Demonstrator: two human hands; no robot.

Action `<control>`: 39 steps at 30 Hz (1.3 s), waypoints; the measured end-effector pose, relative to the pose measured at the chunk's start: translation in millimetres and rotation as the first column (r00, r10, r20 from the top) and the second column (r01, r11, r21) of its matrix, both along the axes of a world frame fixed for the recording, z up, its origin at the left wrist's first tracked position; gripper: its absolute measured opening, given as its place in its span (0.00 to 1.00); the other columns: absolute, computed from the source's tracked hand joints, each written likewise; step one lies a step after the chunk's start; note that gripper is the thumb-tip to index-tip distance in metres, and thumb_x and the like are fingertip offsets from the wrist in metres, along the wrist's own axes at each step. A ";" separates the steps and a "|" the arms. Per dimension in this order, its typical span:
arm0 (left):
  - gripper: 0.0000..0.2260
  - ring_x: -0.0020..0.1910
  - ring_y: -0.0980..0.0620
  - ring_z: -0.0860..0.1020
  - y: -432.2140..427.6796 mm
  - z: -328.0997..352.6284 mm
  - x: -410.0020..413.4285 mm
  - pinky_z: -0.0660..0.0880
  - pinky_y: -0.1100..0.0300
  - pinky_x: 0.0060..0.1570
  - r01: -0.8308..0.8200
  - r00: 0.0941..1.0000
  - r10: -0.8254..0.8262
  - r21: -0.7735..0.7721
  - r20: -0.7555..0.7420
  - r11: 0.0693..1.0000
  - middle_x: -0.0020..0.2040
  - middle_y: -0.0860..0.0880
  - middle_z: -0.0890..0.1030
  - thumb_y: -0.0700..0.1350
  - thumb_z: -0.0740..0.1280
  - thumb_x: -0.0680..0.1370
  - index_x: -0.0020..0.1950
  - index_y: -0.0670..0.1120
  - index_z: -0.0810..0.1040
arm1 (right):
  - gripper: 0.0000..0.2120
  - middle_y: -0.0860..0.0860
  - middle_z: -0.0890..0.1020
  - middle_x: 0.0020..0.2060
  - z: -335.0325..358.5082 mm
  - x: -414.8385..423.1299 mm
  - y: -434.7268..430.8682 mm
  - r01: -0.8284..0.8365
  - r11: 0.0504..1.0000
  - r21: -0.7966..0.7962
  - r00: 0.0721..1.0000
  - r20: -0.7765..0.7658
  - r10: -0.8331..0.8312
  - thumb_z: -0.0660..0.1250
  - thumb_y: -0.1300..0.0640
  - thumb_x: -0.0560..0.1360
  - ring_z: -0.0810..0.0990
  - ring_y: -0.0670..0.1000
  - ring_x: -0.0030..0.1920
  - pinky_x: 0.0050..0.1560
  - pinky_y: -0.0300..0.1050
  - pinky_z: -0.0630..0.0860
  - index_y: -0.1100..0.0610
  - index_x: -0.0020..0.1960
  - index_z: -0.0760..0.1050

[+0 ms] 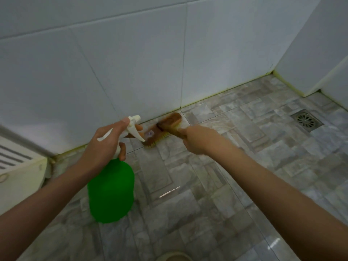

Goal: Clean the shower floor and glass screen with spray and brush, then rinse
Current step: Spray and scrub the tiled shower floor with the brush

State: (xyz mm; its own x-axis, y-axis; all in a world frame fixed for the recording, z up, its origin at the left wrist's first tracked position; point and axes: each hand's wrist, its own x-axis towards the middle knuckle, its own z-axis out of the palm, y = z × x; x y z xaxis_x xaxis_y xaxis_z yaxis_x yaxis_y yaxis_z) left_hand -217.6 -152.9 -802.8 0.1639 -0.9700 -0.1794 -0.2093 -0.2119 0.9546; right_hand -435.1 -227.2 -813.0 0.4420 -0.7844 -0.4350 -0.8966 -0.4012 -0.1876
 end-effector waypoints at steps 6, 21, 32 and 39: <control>0.17 0.20 0.50 0.70 10.6 6.1 8.4 0.71 0.58 0.31 -0.068 0.998 0.068 -0.009 -0.018 0.998 0.51 0.53 0.86 0.57 0.59 0.81 0.44 0.56 0.86 | 0.26 0.54 0.76 0.51 4.9 16.5 44.3 -0.082 0.997 -0.006 0.995 -0.059 0.082 0.55 0.61 0.78 0.74 0.53 0.41 0.38 0.47 0.69 0.43 0.73 0.61; 0.14 0.19 0.50 0.70 24.8 11.1 14.6 0.71 0.61 0.25 -0.105 0.994 0.106 -0.022 0.033 0.994 0.51 0.52 0.86 0.53 0.58 0.83 0.50 0.51 0.83 | 0.20 0.49 0.73 0.40 -10.2 2.8 46.1 -0.050 0.995 -0.083 0.992 -0.117 0.041 0.55 0.57 0.79 0.73 0.50 0.35 0.34 0.44 0.67 0.45 0.70 0.66; 0.18 0.19 0.52 0.69 13.6 13.1 -60.0 0.70 0.61 0.26 0.148 0.989 -0.147 0.042 -0.017 0.988 0.51 0.48 0.86 0.51 0.56 0.84 0.53 0.44 0.83 | 0.22 0.51 0.78 0.50 0.8 -124.2 80.4 0.177 0.984 -0.030 0.973 -0.146 -0.179 0.53 0.49 0.81 0.78 0.52 0.48 0.42 0.44 0.70 0.39 0.74 0.59; 0.17 0.20 0.51 0.68 -6.2 16.4 -104.9 0.70 0.62 0.24 0.278 0.960 -0.278 0.021 -0.023 0.960 0.51 0.50 0.86 0.51 0.56 0.84 0.55 0.45 0.82 | 0.18 0.45 0.70 0.38 20.8 -166.7 175.7 0.408 0.911 0.066 0.900 -0.194 -0.389 0.51 0.49 0.82 0.72 0.45 0.35 0.36 0.40 0.71 0.39 0.70 0.61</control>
